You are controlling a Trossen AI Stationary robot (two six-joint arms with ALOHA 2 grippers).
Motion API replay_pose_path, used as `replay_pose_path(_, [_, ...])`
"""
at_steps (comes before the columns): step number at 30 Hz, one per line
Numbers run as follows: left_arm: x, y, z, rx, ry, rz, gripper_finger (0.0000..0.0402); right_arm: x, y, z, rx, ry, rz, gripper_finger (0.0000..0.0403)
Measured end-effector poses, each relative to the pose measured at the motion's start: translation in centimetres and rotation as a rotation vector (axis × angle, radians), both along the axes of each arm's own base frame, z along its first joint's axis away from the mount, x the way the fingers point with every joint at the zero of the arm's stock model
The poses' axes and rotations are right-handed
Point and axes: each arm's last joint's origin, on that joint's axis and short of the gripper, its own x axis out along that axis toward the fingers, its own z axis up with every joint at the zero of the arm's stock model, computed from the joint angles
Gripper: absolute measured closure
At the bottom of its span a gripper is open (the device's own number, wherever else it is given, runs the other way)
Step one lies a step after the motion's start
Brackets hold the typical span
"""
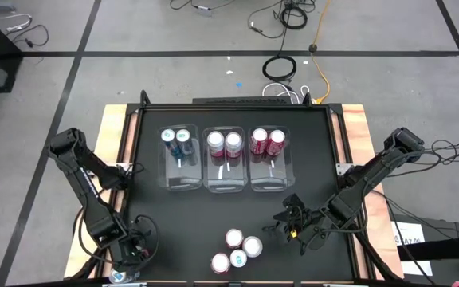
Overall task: Sort soda cans
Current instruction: Put the pink-white soda can into the middle transparent bin
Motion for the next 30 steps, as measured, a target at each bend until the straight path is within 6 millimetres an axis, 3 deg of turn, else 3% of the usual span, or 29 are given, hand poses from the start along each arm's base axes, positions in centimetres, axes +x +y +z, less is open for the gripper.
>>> replay_pose_path(24, [0.1, -0.6, -1.3, 0.013, 0.068, -0.092, 0.0015, 0.0, 0.0, 0.0, -0.017, 0.002, 0.017, 0.0007])
replay_pose_path(30, [0.1, -0.6, -1.3, 0.016, 0.062, -0.086, 0.0057, 0.0, 0.0, 0.0, -0.018, 0.003, 0.017, 0.0007])
